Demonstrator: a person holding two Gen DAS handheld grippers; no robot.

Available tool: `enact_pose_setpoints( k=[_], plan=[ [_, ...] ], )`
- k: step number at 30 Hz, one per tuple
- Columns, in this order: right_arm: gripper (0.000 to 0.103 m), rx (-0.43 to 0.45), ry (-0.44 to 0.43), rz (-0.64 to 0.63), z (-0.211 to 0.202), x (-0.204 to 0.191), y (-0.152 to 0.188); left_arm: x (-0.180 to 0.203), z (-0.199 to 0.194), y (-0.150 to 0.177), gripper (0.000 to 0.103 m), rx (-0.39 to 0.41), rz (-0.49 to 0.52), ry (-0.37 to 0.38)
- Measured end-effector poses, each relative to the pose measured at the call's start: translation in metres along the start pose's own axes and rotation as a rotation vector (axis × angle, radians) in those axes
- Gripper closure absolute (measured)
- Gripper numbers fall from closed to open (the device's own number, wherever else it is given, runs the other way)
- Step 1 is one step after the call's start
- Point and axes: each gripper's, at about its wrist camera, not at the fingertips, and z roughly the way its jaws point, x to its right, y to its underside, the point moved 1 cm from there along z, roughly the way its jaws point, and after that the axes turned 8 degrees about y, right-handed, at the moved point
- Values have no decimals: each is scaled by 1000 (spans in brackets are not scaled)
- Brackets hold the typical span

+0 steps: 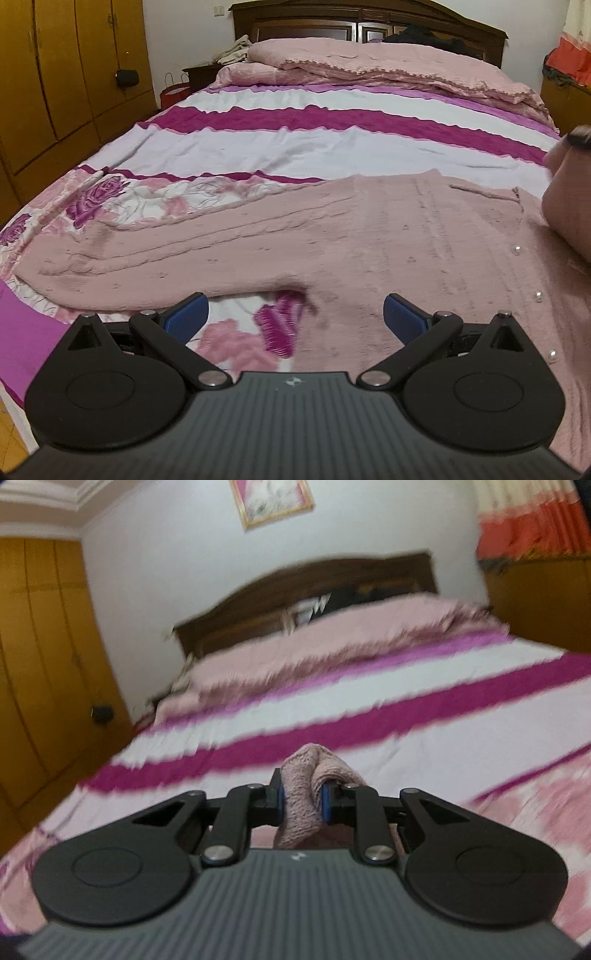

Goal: Fold small clothes
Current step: 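Carry the held sleeve across the cardigan body with the right gripper and release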

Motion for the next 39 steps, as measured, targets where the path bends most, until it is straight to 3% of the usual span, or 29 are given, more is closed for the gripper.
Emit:
enact_pose_setpoints(
  k=[9,14,16,19,25,31,39],
  plan=[
    [79,-211,-26,-75,43,-43,76,-23,4,6,0,-14,-22,-1],
    [63,-262,-74,-80,52,-51,87,-23,7,8,0,-21,-27,7],
    [48,-272,-92,-68,49,-53,86,-21,6,7,0,-18,-25,13],
    [34,-290,-125,-32,35,-53,82,-17,4,6,0,-11,-21,22],
    [33,-340,-141,29,1,-39,83,-4,0,0,0,5,6,46],
    [33,-298,-106,85,-32,-8,76,20,-3,-10,0,18,63,106],
    [33,-201,88,31,-46,35,57,75,6,-30,0,46,182,184]
  ],
)
